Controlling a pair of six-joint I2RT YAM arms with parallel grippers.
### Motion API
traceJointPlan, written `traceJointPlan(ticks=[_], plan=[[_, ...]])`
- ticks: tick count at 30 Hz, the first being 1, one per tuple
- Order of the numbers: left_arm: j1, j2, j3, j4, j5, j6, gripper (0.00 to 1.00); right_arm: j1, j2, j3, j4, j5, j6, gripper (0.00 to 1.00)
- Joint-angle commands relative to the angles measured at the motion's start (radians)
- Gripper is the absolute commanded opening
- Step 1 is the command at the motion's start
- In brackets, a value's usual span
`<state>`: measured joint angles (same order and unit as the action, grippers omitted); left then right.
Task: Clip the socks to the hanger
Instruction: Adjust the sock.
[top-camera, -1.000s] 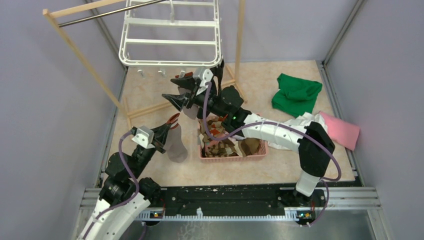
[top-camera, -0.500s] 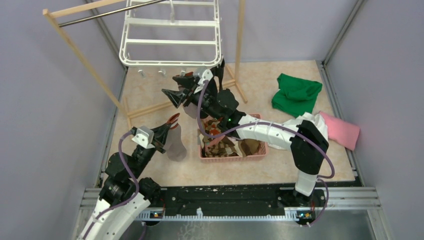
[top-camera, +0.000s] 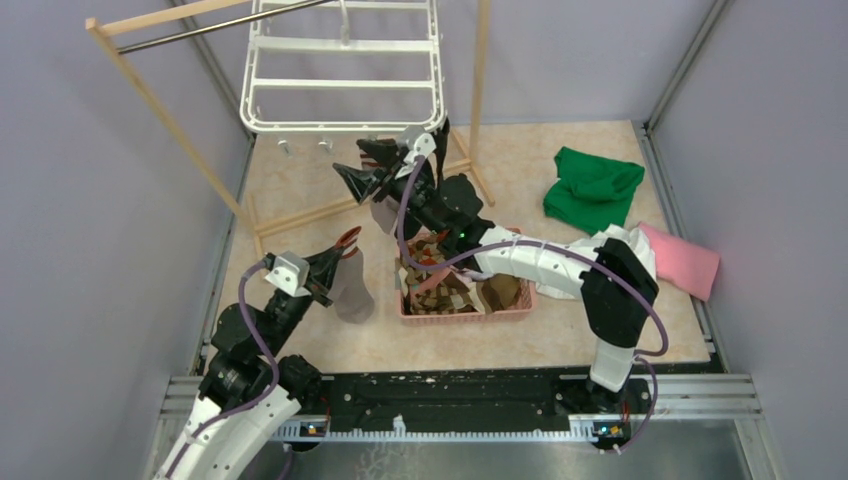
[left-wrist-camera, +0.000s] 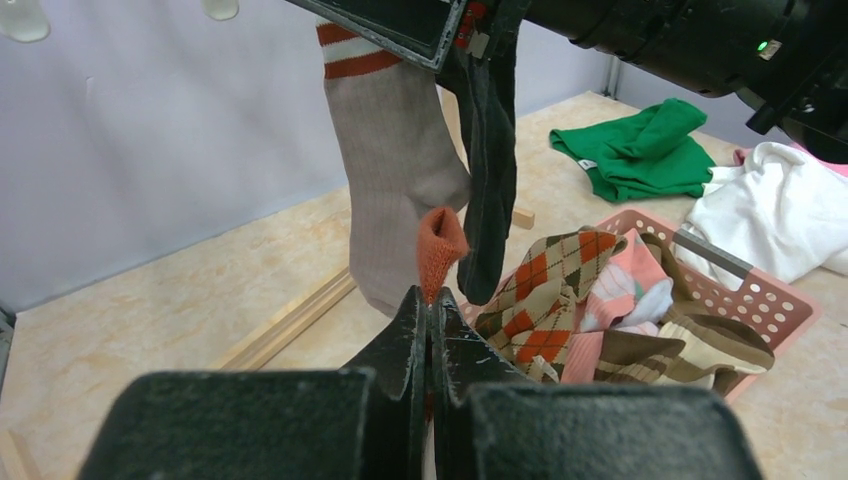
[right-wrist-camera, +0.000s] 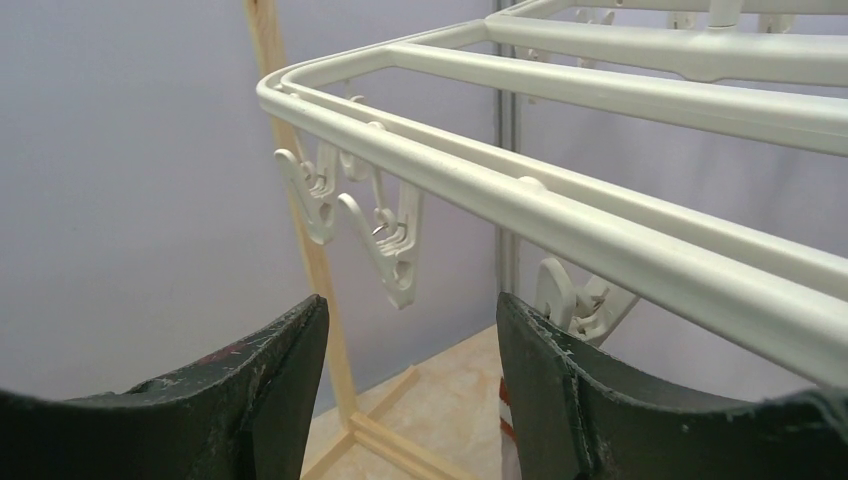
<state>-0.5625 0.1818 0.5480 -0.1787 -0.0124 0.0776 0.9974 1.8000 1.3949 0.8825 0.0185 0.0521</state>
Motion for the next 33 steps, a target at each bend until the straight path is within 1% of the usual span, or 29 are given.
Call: traceJointPlan(ticks=[1, 7, 11, 14, 18, 22, 33], plan=[[0.0, 0.019, 0.014, 0.061, 0.039, -0.007, 0.0, -0.029, -0.068, -0.01, 0.045, 0.007, -0.018, 0.62], [0.0, 0.026, 0.013, 0.072, 0.05, -0.012, 0.0, -0.065, -0.108, -0.057, 0.046, -0.016, -0.021, 0.63], [0.0, 0.035, 0.014, 0.086, 0.056, -0.012, 0.0, -0.094, -0.134, -0.084, 0.049, -0.072, -0.019, 0.63], [0.0, 0.048, 0.014, 0.1, 0.068, -0.014, 0.0, -0.118, -0.151, -0.101, 0.058, -0.162, -0.018, 0.65], [0.0, 0.068, 0.016, 0.114, 0.086, -0.018, 0.0, -0.161, -0.16, -0.11, 0.073, -0.322, 0.002, 0.69], [0.0, 0.079, 0.013, 0.128, 0.096, -0.026, 0.0, -0.187, -0.156, -0.099, 0.076, -0.42, 0.031, 0.7], [0.0, 0.1, 0.023, 0.15, 0.106, -0.036, 0.0, -0.238, -0.12, -0.026, 0.097, -0.475, 0.157, 0.69]])
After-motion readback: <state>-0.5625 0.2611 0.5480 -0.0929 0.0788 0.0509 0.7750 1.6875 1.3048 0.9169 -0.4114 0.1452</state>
